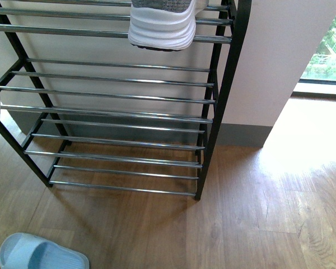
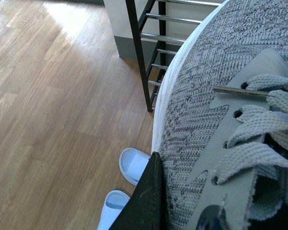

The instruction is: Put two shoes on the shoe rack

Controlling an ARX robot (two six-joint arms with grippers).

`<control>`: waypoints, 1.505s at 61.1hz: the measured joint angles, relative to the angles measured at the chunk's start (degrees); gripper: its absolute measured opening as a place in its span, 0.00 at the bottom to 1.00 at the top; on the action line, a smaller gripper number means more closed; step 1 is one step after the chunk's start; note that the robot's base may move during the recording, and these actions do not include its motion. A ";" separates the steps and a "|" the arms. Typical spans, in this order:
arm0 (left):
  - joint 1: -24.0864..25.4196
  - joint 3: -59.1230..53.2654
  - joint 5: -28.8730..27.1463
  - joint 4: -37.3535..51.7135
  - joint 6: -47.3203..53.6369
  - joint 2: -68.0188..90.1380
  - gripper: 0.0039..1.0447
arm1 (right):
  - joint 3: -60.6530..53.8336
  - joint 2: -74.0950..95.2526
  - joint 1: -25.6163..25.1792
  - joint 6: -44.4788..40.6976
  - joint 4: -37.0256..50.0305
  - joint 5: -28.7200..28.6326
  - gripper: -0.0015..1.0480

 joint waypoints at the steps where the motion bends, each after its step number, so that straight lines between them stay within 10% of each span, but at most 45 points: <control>1: 0.00 0.02 0.00 0.00 0.00 0.00 0.02 | -0.37 -0.46 0.00 -0.33 0.39 -0.46 0.91; 42: 0.00 0.02 0.00 0.00 0.00 0.00 0.02 | -40.52 -33.27 -7.91 -20.28 30.16 -22.49 0.91; 48: 0.00 0.02 -0.02 0.00 0.00 0.00 0.02 | -47.39 -36.39 -8.04 -32.87 34.95 -8.35 0.71; 68: 0.00 0.02 -0.17 0.00 0.02 0.00 0.02 | -74.18 -51.78 -16.65 -40.54 45.44 -14.82 0.04; 92: 0.00 0.00 0.02 0.00 0.00 0.00 0.02 | -86.23 -62.29 -22.32 -40.85 46.90 -20.72 0.02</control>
